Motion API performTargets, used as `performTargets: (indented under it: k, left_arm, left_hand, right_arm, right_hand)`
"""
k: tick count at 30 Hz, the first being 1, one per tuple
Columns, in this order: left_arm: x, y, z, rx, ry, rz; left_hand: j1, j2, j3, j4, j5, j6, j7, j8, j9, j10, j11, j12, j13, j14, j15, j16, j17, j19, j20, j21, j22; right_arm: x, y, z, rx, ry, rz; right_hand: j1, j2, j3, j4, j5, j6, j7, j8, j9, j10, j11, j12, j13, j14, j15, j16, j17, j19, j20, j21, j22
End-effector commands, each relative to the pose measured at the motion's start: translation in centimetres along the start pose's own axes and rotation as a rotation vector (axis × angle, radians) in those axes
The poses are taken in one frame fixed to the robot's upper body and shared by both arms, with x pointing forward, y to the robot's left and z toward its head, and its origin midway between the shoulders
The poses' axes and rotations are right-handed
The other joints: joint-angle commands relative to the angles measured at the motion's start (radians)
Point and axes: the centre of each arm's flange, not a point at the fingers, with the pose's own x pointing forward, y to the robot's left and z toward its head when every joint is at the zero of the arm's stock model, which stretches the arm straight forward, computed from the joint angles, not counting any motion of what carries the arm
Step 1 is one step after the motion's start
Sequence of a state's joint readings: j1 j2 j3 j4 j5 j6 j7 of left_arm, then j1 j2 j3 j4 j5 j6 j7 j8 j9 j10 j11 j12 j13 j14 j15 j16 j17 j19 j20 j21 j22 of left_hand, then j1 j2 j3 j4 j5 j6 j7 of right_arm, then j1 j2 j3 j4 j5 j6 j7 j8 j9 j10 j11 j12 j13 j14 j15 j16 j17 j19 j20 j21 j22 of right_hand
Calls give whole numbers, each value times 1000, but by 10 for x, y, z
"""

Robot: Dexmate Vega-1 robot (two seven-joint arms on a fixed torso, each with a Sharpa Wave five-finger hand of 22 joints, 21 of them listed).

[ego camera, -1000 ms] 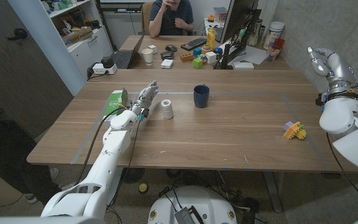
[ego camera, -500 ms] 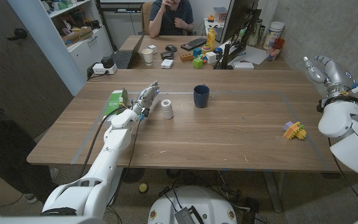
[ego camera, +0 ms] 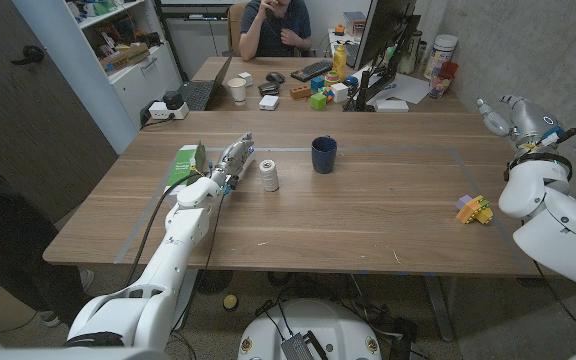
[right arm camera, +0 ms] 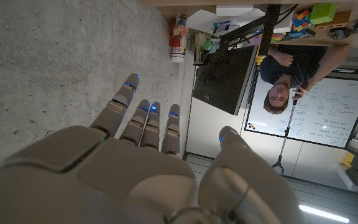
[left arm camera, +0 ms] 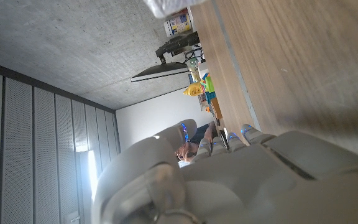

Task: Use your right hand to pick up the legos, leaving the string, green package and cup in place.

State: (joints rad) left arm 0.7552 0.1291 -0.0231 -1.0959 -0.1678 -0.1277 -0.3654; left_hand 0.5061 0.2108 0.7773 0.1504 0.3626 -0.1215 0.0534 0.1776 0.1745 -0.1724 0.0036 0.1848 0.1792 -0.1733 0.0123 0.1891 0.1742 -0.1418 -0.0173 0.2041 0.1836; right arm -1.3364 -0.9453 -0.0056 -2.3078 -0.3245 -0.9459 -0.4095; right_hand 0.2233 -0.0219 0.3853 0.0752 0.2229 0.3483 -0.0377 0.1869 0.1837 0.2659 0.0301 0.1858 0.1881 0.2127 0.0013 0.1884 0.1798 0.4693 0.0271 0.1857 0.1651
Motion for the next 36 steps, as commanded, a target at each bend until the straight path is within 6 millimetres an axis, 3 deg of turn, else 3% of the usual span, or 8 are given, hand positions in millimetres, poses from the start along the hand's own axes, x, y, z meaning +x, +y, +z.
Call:
performTargets:
  k: [1,11,18,36]
  left_arm:
    - [3,1,-2,-8,12,-7]
    - [0,0,-6,-11,19,-9]
    - [-3,-2,-5,-9,16,-12]
    - [-7,-6,-7,-5,14,-29]
  left_hand:
    - [3,1,-5,-1,0,-6,0,3,3,-77,0,5,4,-144,6,9,4,-5,2,7,4]
    - [3,1,-6,-1,0,-6,-1,3,3,-79,0,4,4,-144,6,9,4,-5,2,7,4]
    - [3,1,-7,-1,0,-8,0,3,3,-81,1,4,4,-145,6,9,4,-5,1,7,4]
    - [3,2,-7,-2,0,-11,-1,2,3,-84,-1,4,4,-148,5,8,4,-8,0,6,4]
  right_arm:
    - [3,7,10,-89,9,24]
    - [1,11,15,-142,18,65]
    - [-7,11,11,-178,51,85]
    - [-26,21,1,-271,129,203]
  right_hand:
    - [17,-4,3,-13,10,3,-10,5,3,4,-12,5,3,2,-3,0,0,12,3,8,3]
    - [51,-22,3,-44,11,-3,-16,4,3,-3,-9,4,3,2,-1,0,-1,23,8,9,2]
    - [87,-39,2,-77,11,-2,-21,6,3,-5,-8,5,3,17,6,6,-1,60,12,17,2]
    - [118,-66,-9,-110,7,-9,-44,3,4,-36,-24,-2,3,8,15,1,0,62,18,9,2]
